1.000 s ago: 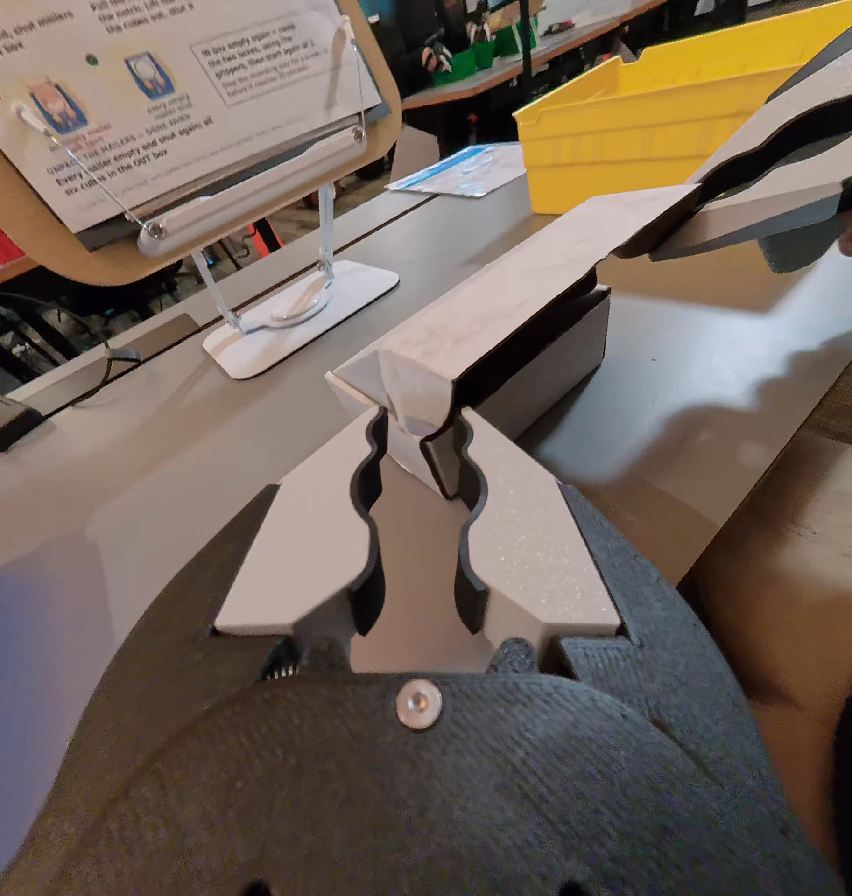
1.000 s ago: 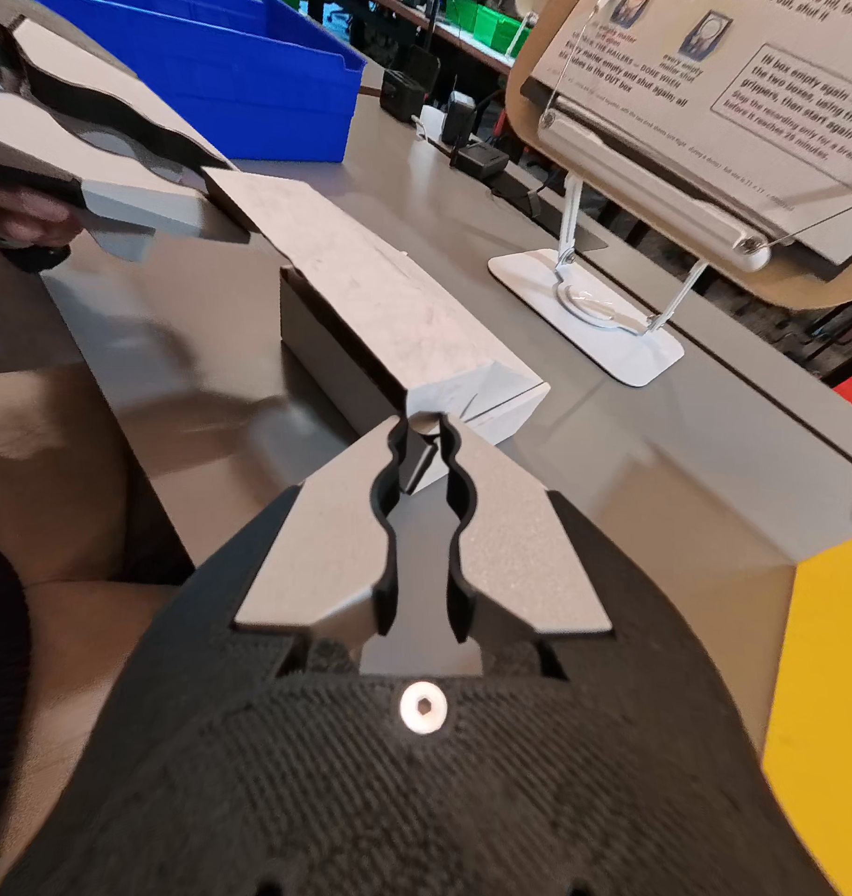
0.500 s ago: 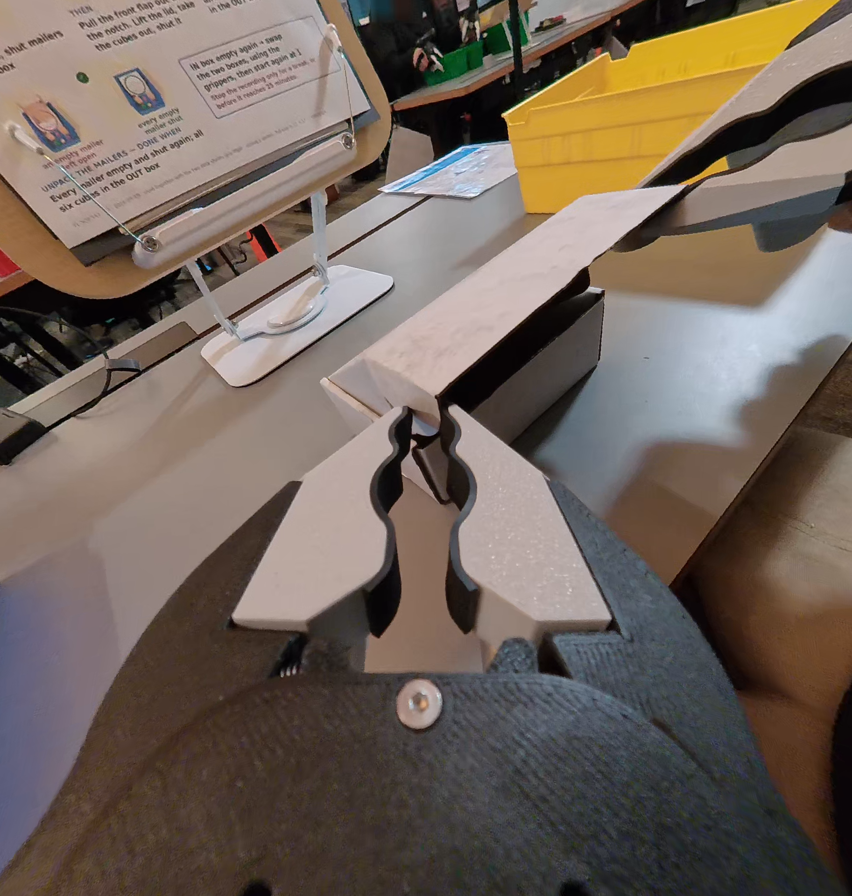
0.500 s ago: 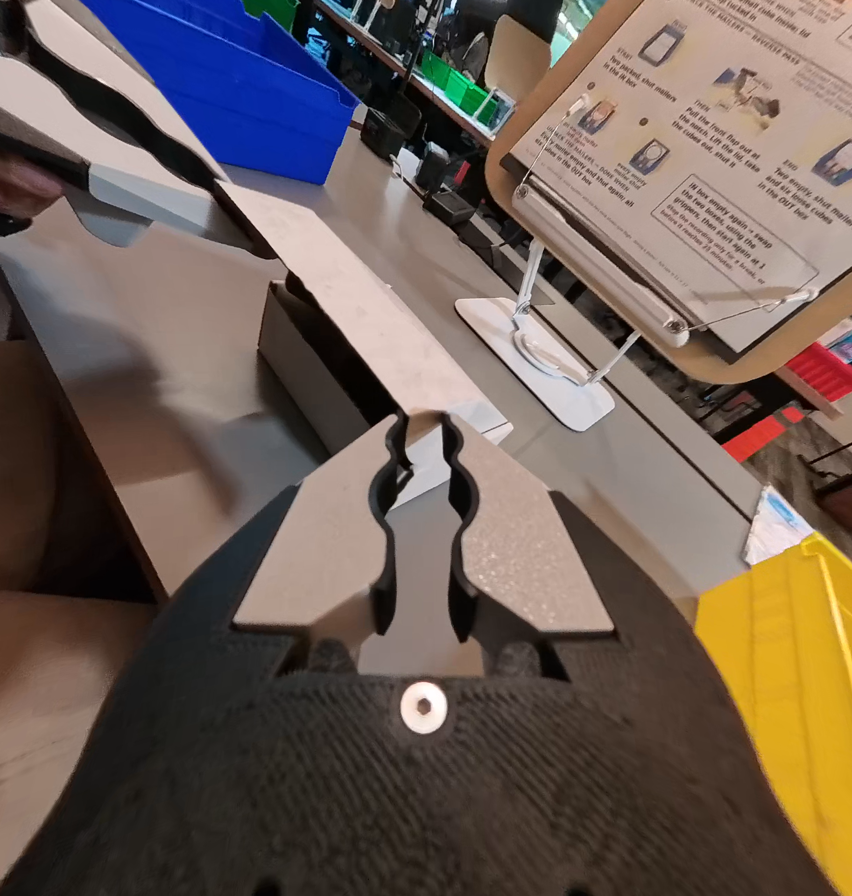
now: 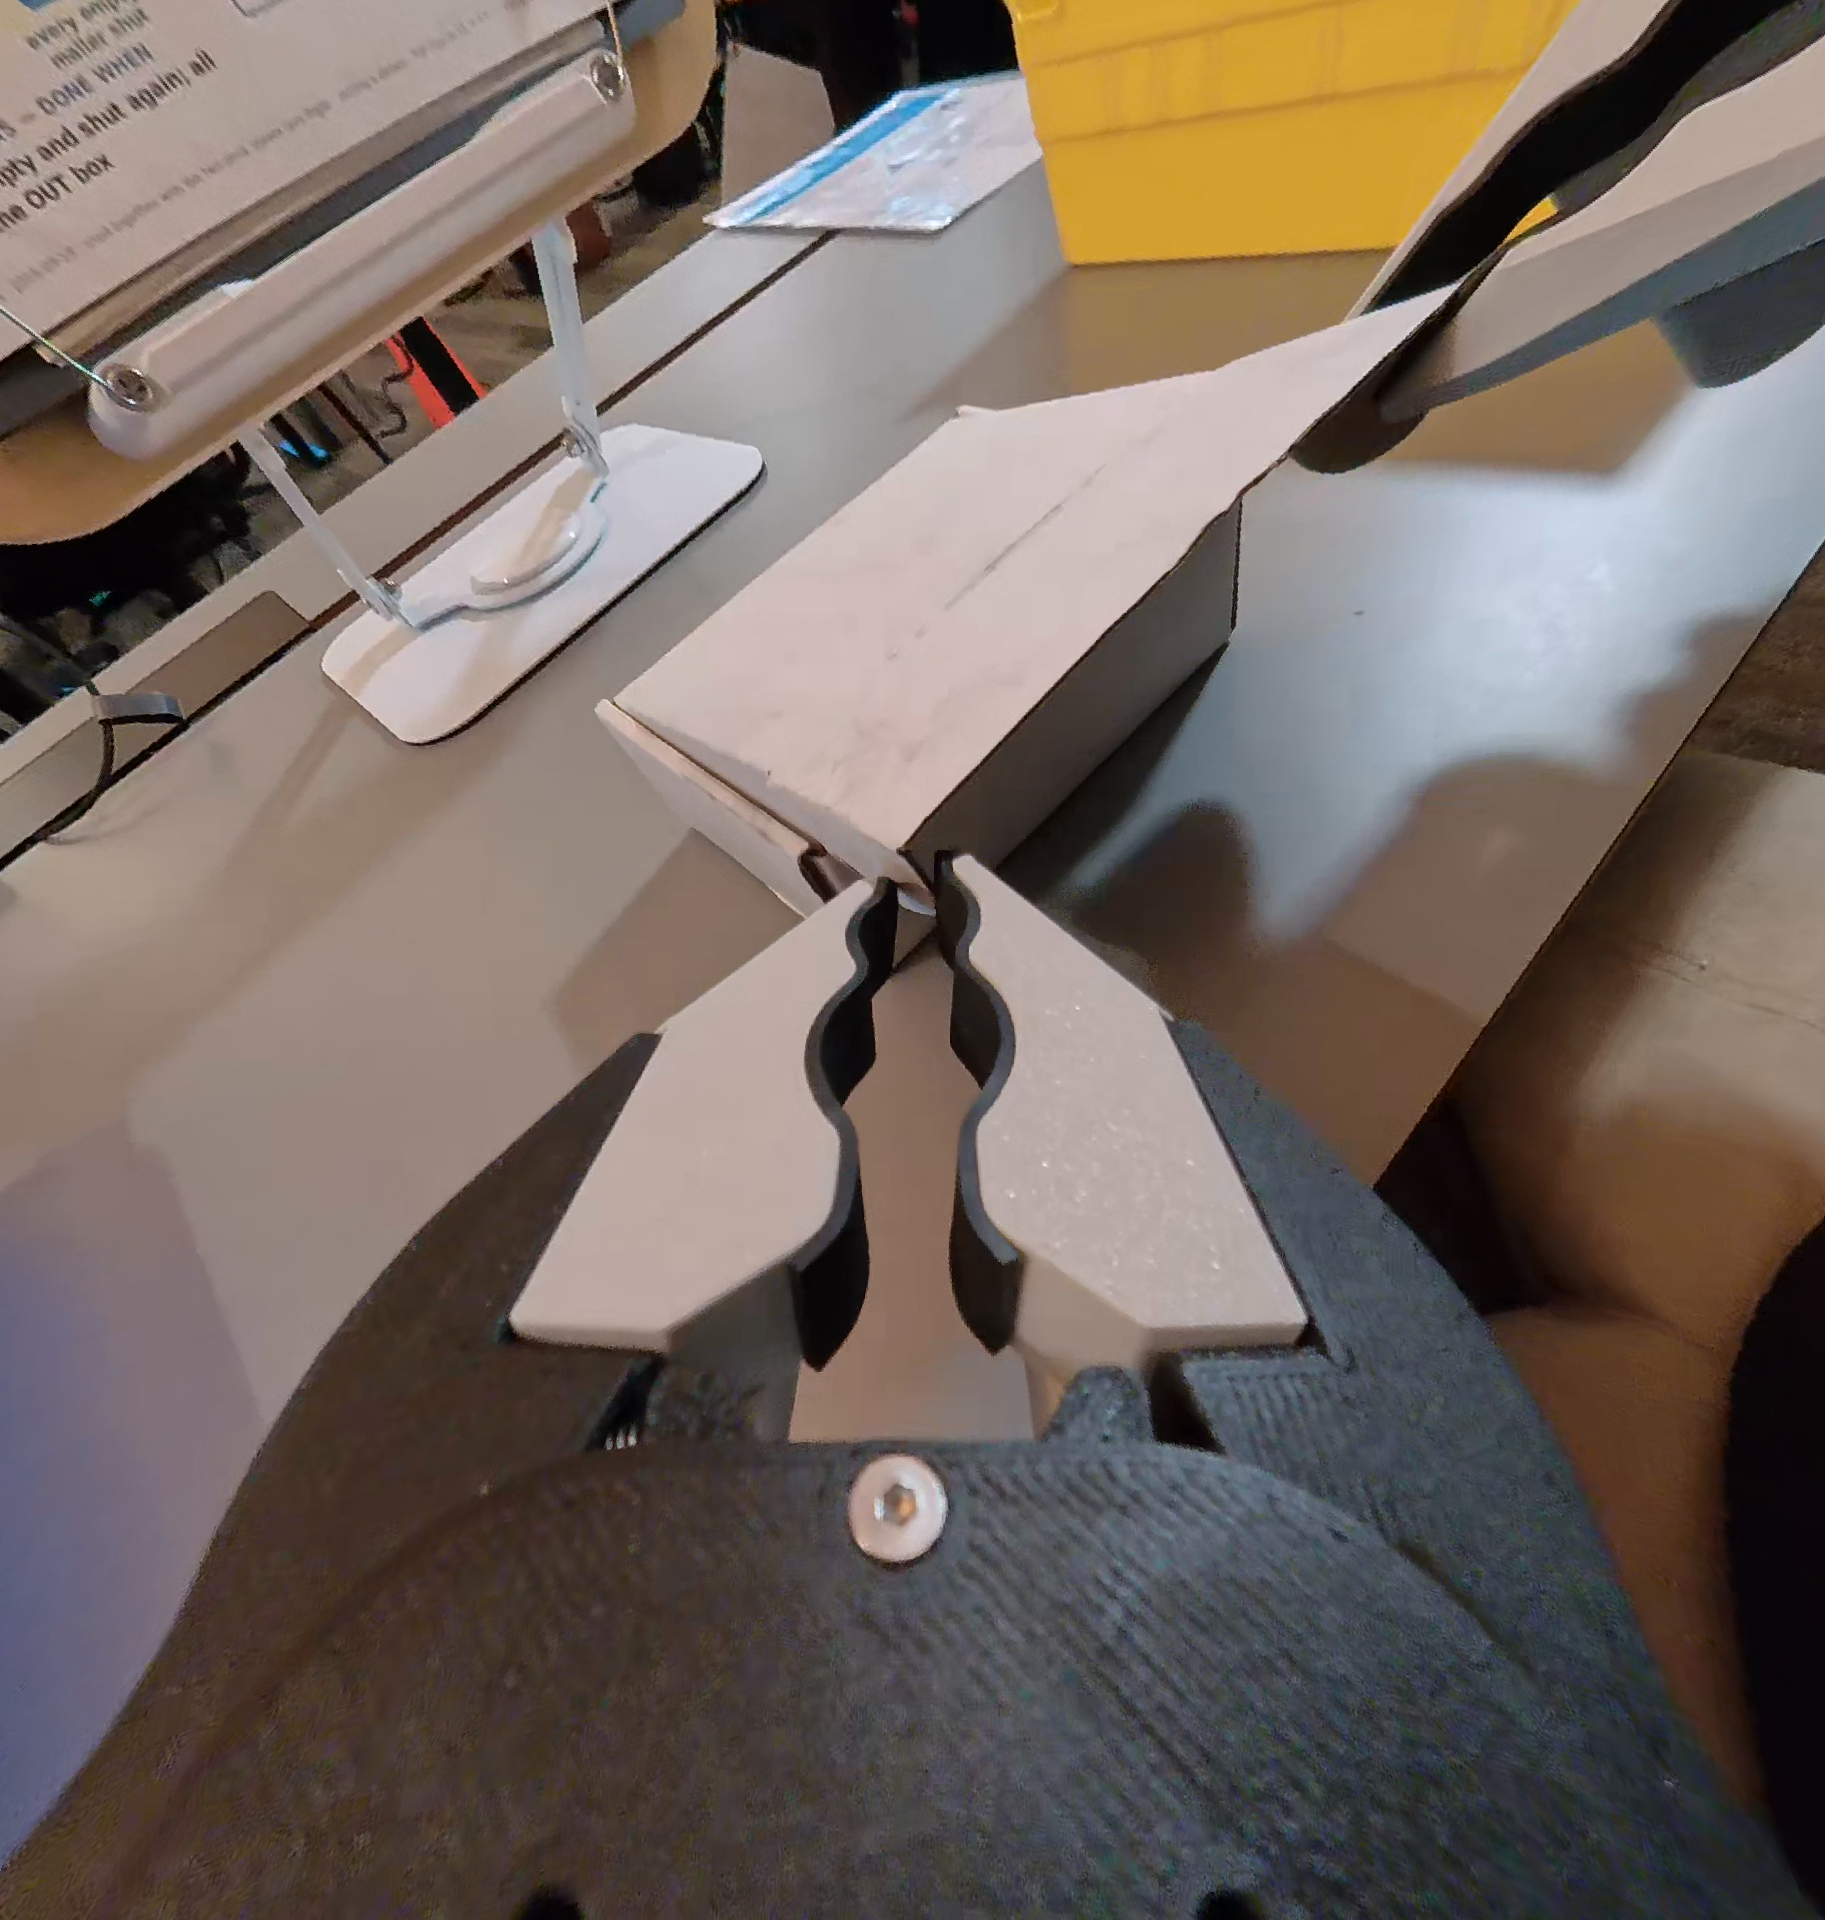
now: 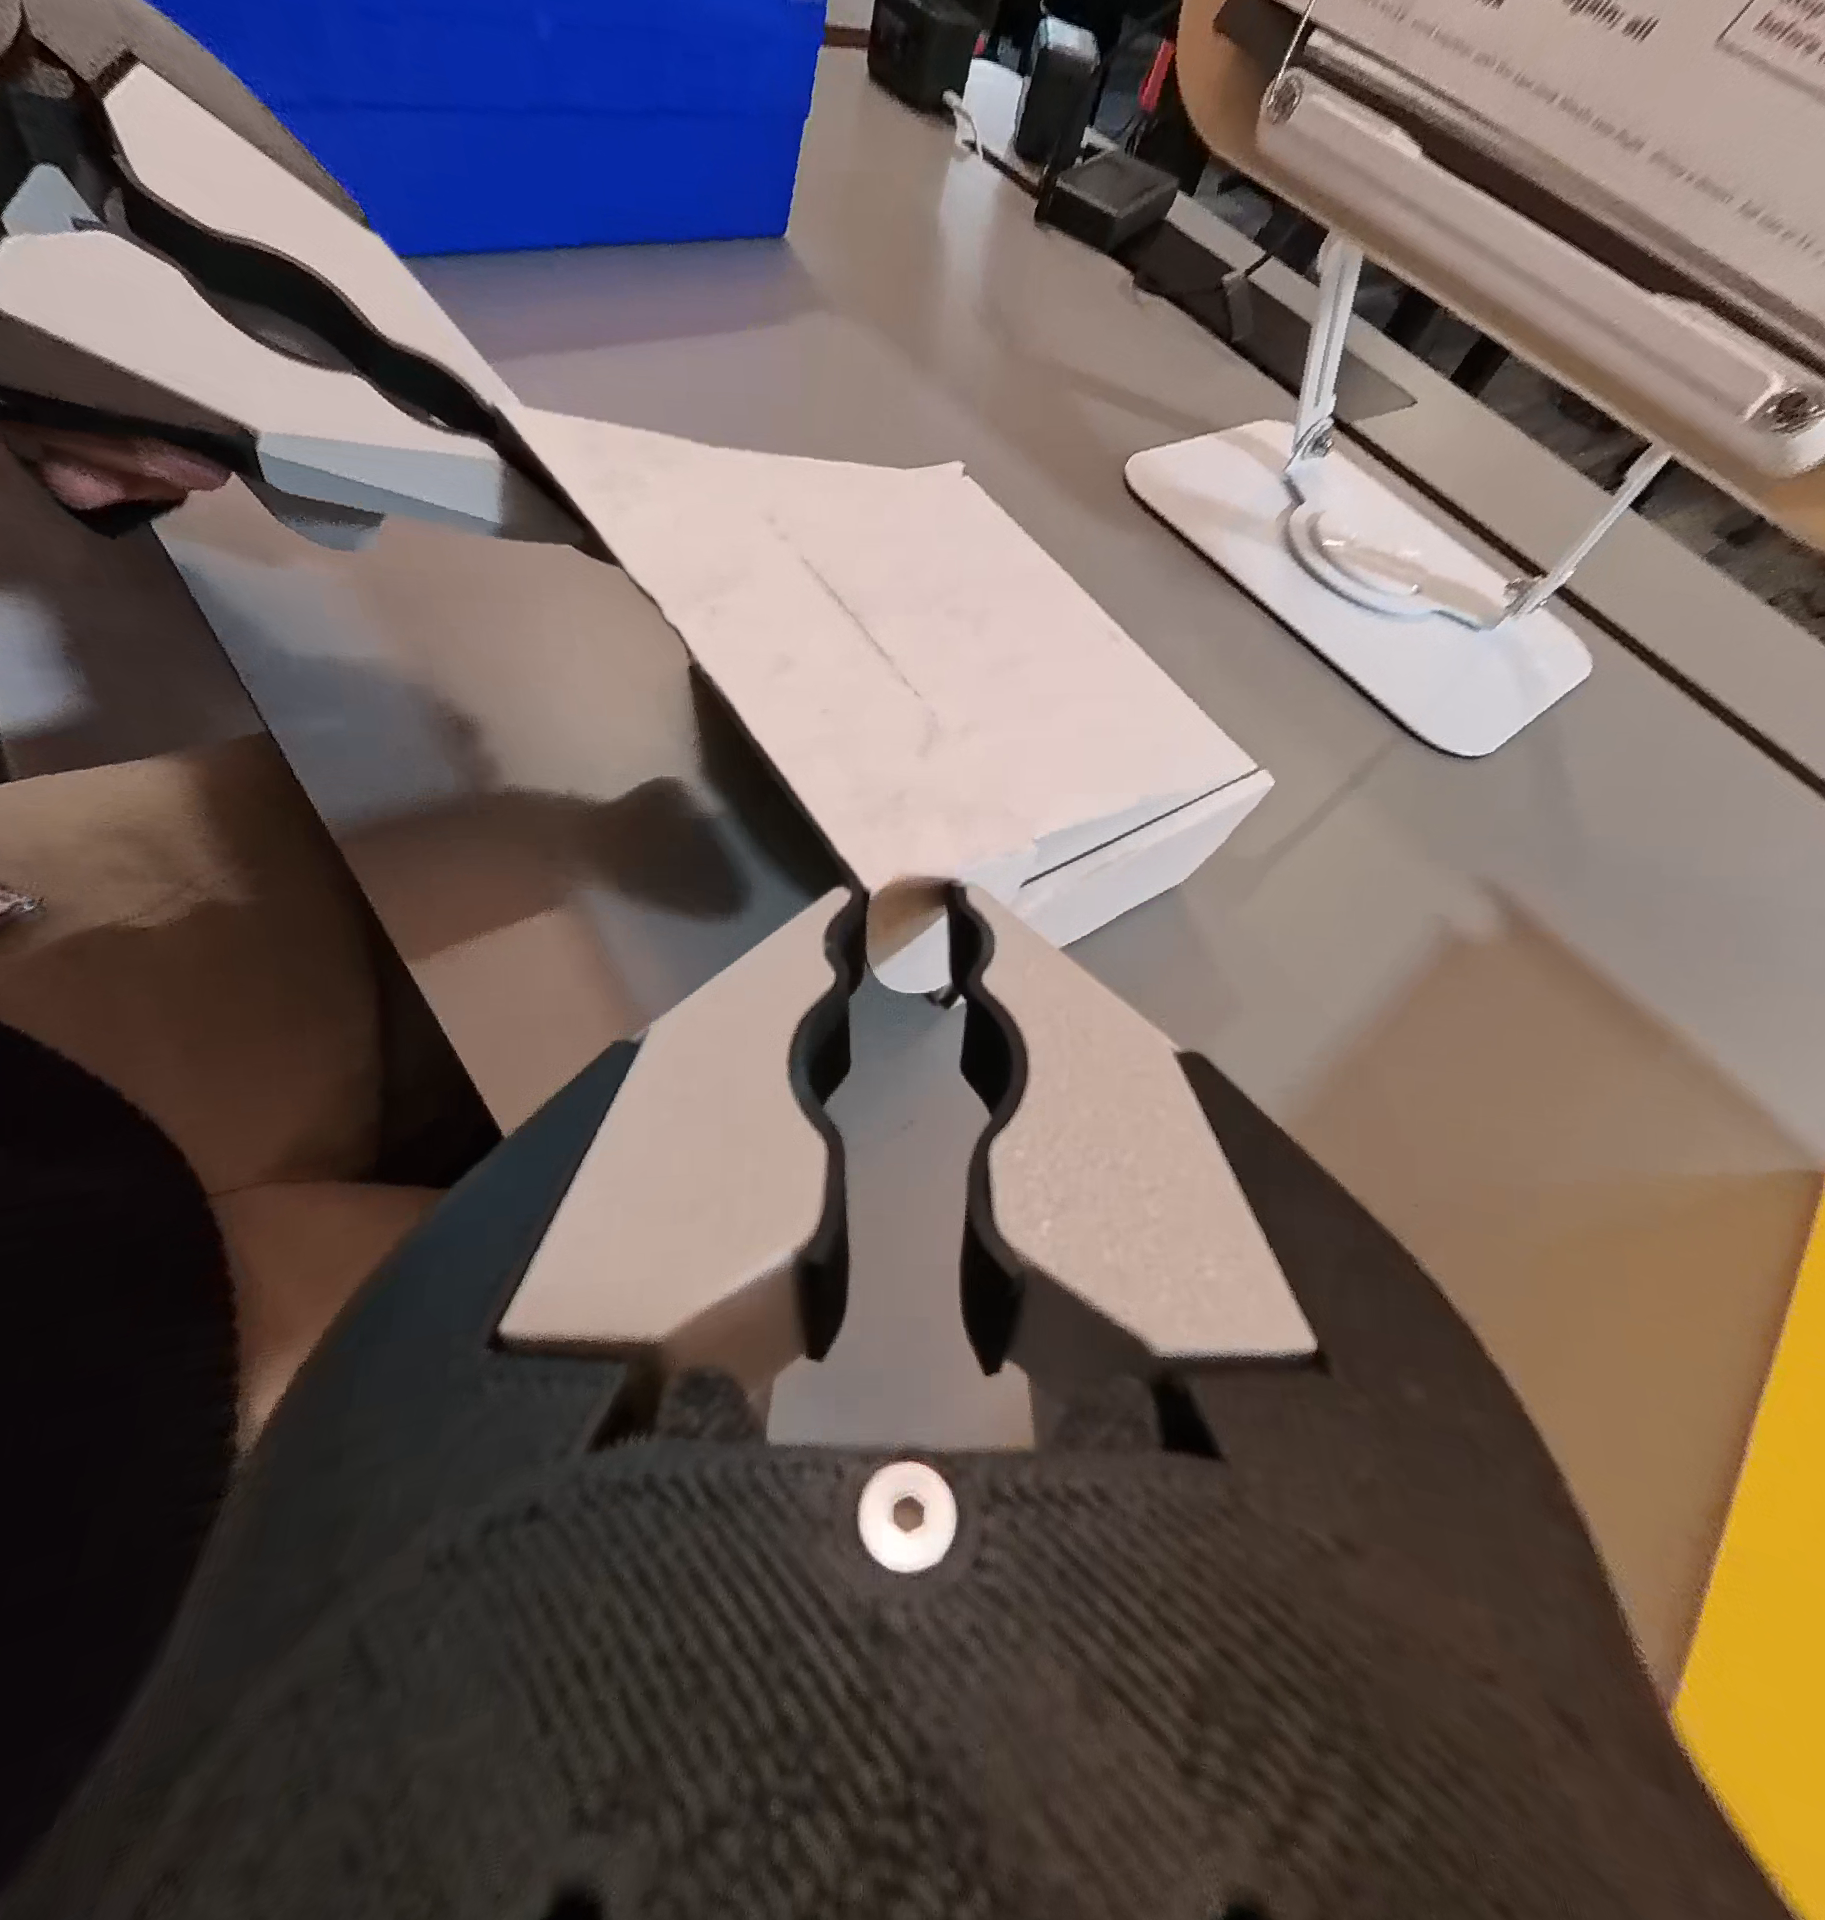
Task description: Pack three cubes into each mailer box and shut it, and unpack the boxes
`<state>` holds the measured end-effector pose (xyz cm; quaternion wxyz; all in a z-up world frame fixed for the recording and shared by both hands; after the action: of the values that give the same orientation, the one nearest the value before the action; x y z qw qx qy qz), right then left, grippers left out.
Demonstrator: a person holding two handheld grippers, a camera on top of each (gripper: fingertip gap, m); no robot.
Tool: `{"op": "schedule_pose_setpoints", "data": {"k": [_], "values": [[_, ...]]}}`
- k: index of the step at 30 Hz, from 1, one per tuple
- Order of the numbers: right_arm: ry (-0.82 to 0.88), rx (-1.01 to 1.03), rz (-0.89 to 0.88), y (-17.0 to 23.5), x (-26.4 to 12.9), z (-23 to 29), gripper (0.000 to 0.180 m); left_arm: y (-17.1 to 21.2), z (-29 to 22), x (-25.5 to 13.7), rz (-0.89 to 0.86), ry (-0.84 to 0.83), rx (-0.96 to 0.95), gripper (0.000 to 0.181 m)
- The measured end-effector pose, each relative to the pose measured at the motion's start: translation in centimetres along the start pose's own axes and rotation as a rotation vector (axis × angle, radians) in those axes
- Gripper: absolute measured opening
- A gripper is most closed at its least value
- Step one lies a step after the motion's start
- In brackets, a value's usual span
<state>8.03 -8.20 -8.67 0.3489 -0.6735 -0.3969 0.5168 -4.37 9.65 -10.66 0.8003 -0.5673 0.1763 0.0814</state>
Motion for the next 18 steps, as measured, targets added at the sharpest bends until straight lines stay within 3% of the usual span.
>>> {"op": "schedule_pose_setpoints", "data": {"k": [1,18], "values": [[-0.004,0.004,0.009,0.1,0.1,0.0,0.014,0.1,0.0,0.1,0.007,0.0,0.002,0.006],[-0.019,-0.035,0.06,1.3,1.2,0.8,0.013,1.4,0.0,0.9,0.097,-0.002,0.005,0.006]]}}
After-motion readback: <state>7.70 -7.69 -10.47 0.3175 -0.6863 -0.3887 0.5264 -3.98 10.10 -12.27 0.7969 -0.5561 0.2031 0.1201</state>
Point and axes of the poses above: each gripper's, where its closed fingertips meet, x out along the fingers, y out of its underside, z = x × y across the jaws, the point moved 7 cm from there along -x, back along the fingers, and after that the axes turned 1 degree about -z, right-handed, at the moved point
